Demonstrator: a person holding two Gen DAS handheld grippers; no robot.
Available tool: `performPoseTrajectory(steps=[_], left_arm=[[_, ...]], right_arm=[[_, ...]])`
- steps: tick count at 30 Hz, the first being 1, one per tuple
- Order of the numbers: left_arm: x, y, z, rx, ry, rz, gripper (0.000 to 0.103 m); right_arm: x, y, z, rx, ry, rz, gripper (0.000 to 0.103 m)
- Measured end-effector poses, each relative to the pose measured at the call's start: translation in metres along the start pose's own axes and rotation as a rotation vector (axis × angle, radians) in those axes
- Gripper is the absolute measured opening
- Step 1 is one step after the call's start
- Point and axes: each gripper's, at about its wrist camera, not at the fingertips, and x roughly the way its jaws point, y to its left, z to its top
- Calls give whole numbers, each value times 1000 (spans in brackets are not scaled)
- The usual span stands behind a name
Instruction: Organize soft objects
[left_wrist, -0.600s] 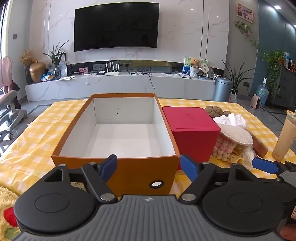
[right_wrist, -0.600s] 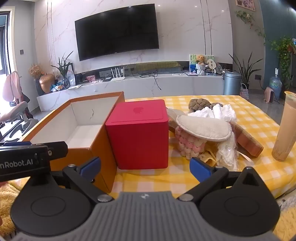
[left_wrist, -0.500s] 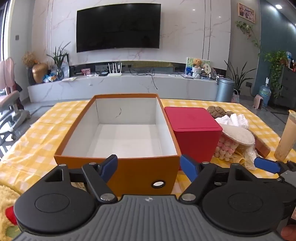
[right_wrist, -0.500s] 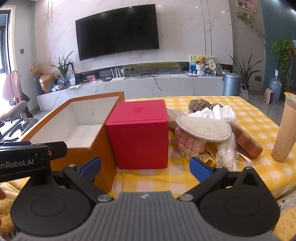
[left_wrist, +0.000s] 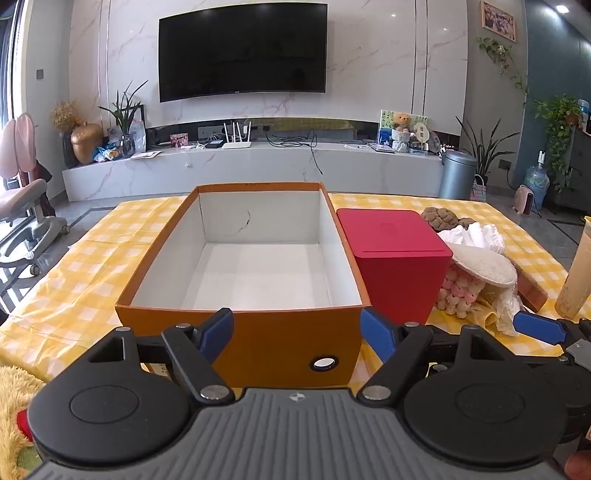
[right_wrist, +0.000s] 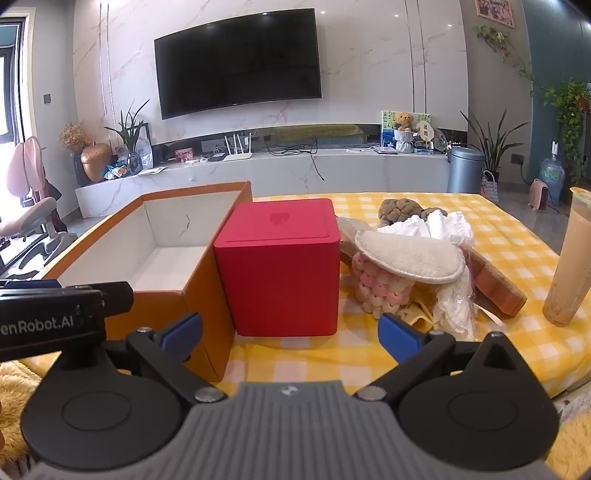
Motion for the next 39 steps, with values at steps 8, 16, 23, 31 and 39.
performPoseTrajectory(steps=[8, 16, 23, 31, 39], left_arm=[[1, 2, -1, -4, 18, 0, 92], [1, 1, -2, 2, 22, 7, 92], [2, 1, -2, -5, 29, 1, 92], [3, 2, -2, -8, 34, -6, 92], [3, 3, -2, -11, 33, -13, 92]], right_arm=[[5, 3, -2, -12, 6, -3, 99], [7, 3, -3, -14, 12, 10, 95], [7, 4, -3, -16, 11, 7, 95], [7, 4, -3, -18, 15, 0, 95], [6, 4, -4, -18, 16, -1, 95]])
